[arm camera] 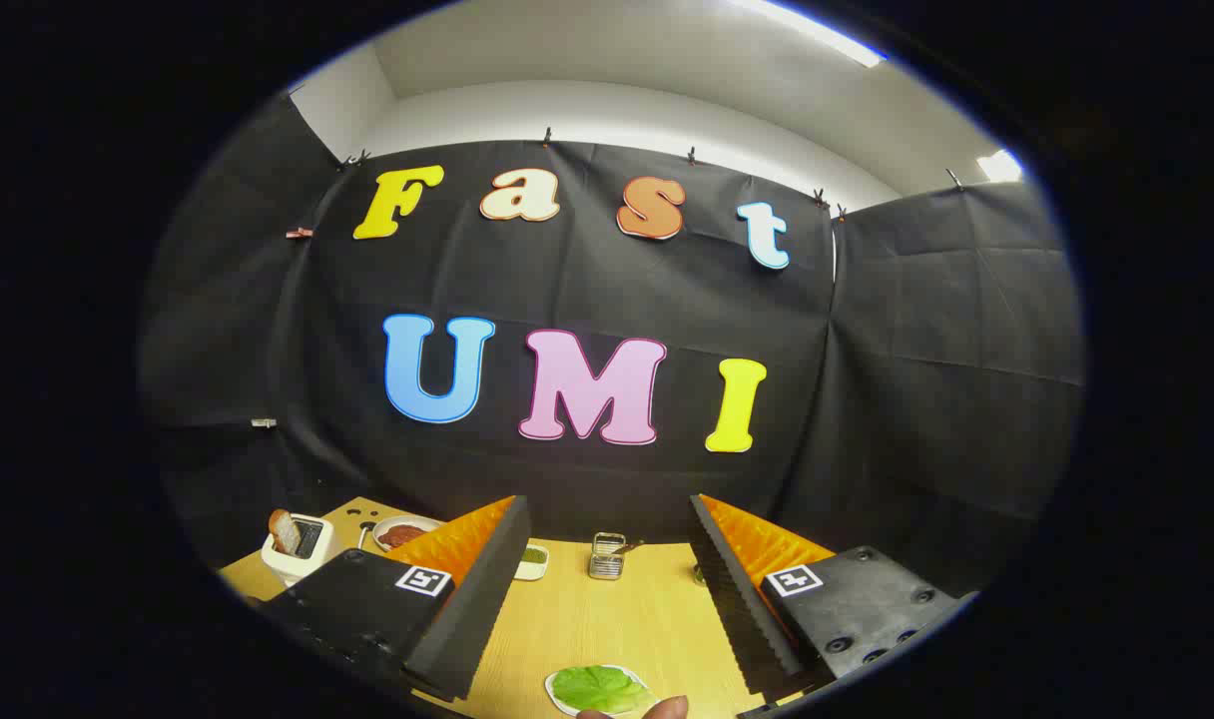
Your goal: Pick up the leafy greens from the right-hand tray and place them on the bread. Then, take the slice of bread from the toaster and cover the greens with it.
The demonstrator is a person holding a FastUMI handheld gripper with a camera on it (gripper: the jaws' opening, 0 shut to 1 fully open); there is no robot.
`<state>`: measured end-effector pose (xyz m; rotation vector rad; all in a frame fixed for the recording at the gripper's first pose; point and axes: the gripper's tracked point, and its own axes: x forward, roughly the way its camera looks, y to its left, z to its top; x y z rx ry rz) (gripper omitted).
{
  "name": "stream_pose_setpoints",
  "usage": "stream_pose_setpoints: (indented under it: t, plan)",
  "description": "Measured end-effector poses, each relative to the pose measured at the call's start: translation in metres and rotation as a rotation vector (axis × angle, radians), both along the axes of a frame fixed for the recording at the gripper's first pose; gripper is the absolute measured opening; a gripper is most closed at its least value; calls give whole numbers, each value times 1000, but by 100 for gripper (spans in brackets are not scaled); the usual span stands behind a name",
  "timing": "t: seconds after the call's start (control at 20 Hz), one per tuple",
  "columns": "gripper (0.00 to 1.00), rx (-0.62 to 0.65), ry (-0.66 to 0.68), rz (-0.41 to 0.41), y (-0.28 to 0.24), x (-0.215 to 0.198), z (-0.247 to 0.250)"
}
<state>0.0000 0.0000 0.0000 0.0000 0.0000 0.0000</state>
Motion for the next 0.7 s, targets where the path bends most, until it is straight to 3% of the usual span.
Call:
stream_pose_setpoints:
  t: [0.7]
  plan:
    - [98,-10,121,-2,-3,8,-34]
